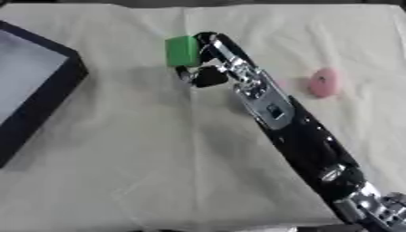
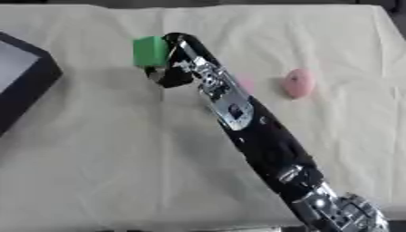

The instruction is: Pick up the objects with one hand, pass them to the other hand, and then place them into the box on the other side of the table.

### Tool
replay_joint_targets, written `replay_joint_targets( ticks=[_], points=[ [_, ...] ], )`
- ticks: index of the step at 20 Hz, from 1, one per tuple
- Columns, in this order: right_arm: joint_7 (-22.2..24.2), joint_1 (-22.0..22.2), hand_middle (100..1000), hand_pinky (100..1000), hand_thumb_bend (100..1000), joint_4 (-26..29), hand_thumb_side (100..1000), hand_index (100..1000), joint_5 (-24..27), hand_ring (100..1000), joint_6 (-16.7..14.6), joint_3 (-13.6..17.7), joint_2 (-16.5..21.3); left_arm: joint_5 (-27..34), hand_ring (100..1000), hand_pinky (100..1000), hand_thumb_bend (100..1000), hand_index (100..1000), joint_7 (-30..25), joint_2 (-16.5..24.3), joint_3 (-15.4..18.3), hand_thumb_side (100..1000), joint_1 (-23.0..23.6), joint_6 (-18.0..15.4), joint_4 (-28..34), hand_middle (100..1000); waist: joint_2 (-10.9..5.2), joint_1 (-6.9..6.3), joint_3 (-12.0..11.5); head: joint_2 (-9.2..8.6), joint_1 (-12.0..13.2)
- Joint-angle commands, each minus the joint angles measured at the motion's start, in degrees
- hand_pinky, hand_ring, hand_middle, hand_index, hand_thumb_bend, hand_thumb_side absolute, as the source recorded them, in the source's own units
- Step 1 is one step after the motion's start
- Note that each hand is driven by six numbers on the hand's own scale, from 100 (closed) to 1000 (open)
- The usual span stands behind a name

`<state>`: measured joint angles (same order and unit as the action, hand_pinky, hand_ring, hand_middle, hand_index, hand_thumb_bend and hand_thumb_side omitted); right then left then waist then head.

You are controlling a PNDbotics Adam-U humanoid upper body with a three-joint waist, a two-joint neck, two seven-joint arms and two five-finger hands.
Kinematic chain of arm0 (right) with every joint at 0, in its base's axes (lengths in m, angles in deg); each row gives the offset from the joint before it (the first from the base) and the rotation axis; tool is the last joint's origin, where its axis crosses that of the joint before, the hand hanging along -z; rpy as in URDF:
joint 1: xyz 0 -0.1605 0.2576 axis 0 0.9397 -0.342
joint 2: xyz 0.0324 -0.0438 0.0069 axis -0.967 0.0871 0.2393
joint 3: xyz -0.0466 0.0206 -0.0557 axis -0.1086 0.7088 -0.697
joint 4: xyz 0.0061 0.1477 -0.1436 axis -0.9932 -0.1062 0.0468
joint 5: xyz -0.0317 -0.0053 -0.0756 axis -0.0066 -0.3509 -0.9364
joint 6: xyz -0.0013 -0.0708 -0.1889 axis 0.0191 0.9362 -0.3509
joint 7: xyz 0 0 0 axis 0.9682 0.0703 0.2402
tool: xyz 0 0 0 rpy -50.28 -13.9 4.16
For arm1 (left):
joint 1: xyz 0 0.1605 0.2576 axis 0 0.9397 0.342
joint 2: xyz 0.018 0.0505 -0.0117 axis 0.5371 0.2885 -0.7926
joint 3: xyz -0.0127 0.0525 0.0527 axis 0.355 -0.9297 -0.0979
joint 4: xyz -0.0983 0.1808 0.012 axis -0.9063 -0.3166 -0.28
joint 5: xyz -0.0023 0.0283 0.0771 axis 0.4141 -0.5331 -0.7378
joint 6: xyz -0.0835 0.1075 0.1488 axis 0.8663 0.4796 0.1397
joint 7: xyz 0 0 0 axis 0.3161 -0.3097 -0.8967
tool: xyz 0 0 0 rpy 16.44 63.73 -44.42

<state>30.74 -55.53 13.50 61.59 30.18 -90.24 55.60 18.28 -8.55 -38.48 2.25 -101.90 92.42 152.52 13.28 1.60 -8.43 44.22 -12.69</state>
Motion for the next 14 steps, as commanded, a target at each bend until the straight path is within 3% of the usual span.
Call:
replay_joint_targets(
  ticks=[1,14],
  points=[
    [-0.8,-0.9,526,737,100,0.2,100,541,-0.2,556,-0.2,0.0,-0.3,-1.4,747,810,511,845,-1.4,0.4,-0.3,629,-1.8,0.3,0.9,750,-0.56,-1.06,-0.2,-0.1,-0.3],
    [-5.3,-0.6,527,738,100,-2.4,100,543,1.5,551,-0.7,-0.1,-2.8,-9.8,766,817,496,848,-9.1,-3.5,-4.8,626,-6.8,2.1,-0.4,770,-1.32,-1.63,-0.9,-0.1,-1.2]
  ],
)
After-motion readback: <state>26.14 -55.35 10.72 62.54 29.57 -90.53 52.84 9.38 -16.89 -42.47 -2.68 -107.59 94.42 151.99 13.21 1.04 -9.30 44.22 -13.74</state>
